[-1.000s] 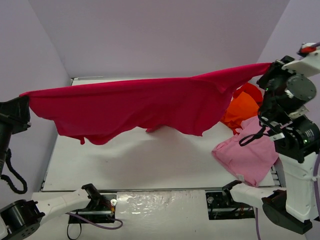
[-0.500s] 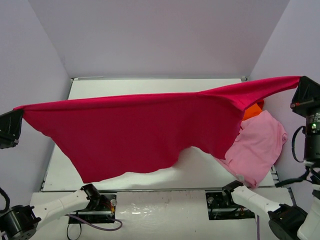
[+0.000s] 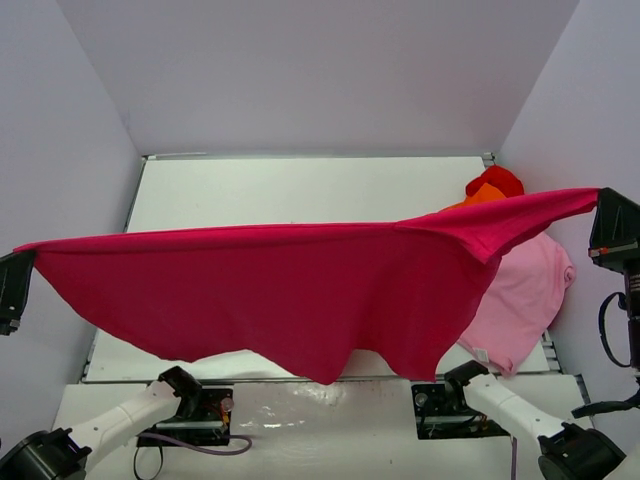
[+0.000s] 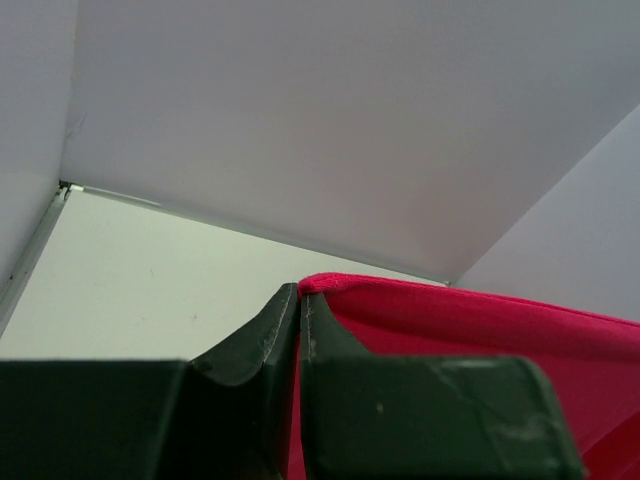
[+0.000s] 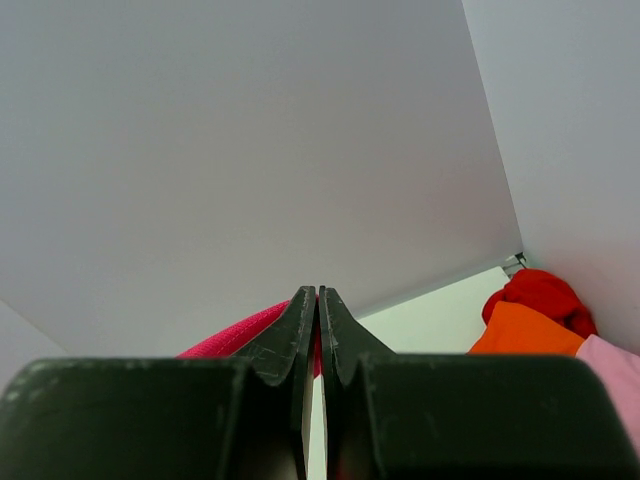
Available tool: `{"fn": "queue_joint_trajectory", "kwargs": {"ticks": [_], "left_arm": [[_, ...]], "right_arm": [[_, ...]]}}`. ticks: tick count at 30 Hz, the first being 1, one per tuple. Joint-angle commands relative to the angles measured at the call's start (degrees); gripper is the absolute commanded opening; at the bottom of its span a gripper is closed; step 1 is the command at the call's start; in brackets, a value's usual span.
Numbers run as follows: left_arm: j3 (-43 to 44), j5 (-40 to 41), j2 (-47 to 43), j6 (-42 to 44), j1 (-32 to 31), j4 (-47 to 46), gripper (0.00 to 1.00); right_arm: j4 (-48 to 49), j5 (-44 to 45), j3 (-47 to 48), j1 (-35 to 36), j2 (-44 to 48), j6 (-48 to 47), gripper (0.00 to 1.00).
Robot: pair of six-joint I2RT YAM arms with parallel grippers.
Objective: Fold and stack the t-shirts
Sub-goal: Flatten out the tshirt
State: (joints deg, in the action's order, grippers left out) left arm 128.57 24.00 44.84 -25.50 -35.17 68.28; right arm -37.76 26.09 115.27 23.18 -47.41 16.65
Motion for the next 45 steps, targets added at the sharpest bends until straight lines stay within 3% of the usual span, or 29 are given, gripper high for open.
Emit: {"fn": "queue_joint_trajectory", "kwargs": {"ticks": [1,5,10,14,17,20,24,30,35,39,45], "left_arm": [[-2.01,5.48,5.43,4.14,0.05,-4.81,0.00],[-1.51,10.48,12.48,8.87,-2.29,-9.03,0.00],[4.47,13.79,23.87,14.90,-4.71,-12.77,0.00],[16.04,9.79,35.86,19.50,-4.64,-12.82,0.00],[23.88,7.14,38.97,21.33,-5.56,-14.37,0.00],[23.89,4.09,37.61,24.92,-9.44,-17.89,0.00],[22.13,6.95,33.89,27.83,-15.88,-19.30,0.00],[13.43,0.64,22.44,22.23,-15.82,-19.99,0.00],[9.18,-5.64,15.29,16.58,-12.05,-17.12,0.00],[12.30,-12.03,13.92,15.06,-1.05,-14.38,0.00],[16.92,-6.28,16.06,14.86,-1.96,-13.51,0.00]], "right_arm": [[4.87,4.21,-0.84,-0.68,-4.83,-2.56,0.00],[10.72,6.64,-0.86,-0.55,-11.71,-8.85,0.00],[16.42,3.89,7.18,-0.50,-25.52,-14.00,0.00],[17.39,-0.24,23.49,-0.52,-37.76,-17.47,0.00],[17.46,-4.14,33.80,-0.50,-42.40,-19.49,0.00],[20.68,-5.50,32.81,-0.42,-39.62,-20.44,0.00],[22.13,-4.93,29.05,-0.42,-34.51,-22.09,0.00],[21.92,-5.35,21.33,-0.42,-23.72,-20.94,0.00],[16.57,-3.41,16.87,-0.45,-16.44,-17.23,0.00],[12.95,-2.32,15.74,-0.59,-11.40,-15.76,0.00],[11.33,0.73,20.13,-0.40,-12.87,-17.82,0.00]]}}
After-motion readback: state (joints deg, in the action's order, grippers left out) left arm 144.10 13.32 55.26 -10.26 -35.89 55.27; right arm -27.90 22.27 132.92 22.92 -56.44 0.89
